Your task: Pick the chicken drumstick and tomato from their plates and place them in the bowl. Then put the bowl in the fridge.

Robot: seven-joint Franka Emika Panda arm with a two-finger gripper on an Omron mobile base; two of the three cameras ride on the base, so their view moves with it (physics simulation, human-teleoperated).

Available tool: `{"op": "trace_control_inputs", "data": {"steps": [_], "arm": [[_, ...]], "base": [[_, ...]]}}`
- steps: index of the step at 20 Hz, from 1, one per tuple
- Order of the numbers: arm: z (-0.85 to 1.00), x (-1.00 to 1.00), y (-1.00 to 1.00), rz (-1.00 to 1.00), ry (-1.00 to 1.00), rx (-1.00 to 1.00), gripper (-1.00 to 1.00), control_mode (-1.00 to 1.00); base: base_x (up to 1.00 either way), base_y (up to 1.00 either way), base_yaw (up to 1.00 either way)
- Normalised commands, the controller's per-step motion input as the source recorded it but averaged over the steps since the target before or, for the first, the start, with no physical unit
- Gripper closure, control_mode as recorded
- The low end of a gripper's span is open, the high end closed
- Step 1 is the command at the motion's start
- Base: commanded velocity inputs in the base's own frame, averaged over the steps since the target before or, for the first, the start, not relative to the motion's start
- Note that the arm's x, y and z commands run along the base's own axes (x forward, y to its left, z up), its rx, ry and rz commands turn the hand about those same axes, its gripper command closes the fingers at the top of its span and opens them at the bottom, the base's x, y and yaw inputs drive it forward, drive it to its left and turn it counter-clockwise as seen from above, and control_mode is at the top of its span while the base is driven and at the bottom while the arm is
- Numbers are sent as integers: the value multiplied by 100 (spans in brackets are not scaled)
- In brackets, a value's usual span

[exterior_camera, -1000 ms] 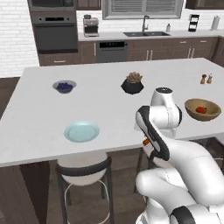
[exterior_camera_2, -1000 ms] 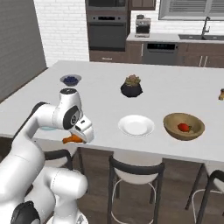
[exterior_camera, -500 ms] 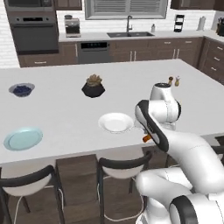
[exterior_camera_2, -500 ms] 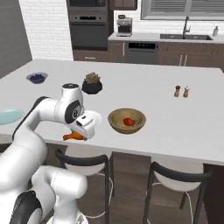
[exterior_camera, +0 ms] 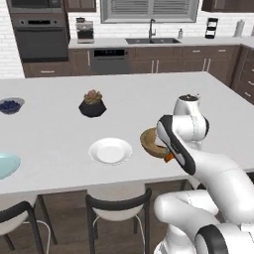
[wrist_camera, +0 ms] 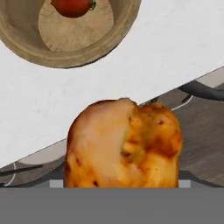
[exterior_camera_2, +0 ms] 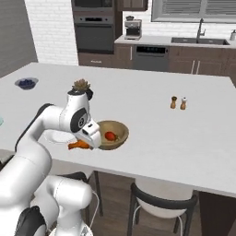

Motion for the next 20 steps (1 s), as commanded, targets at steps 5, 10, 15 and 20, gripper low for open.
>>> {"op": "trace_control_inputs", "data": {"steps": [5, 10, 15, 20], "arm": [[0, 0, 0, 0, 0, 0, 100, 100], [0, 78, -59, 28, 0, 10, 100, -100], [0, 100, -28, 14, 13, 4, 100, -100], [-8, 100, 0, 0, 18, 0, 100, -100]], "base": [[75, -30, 31], [15, -10, 7], [0, 0, 0], [0, 0, 0]]}}
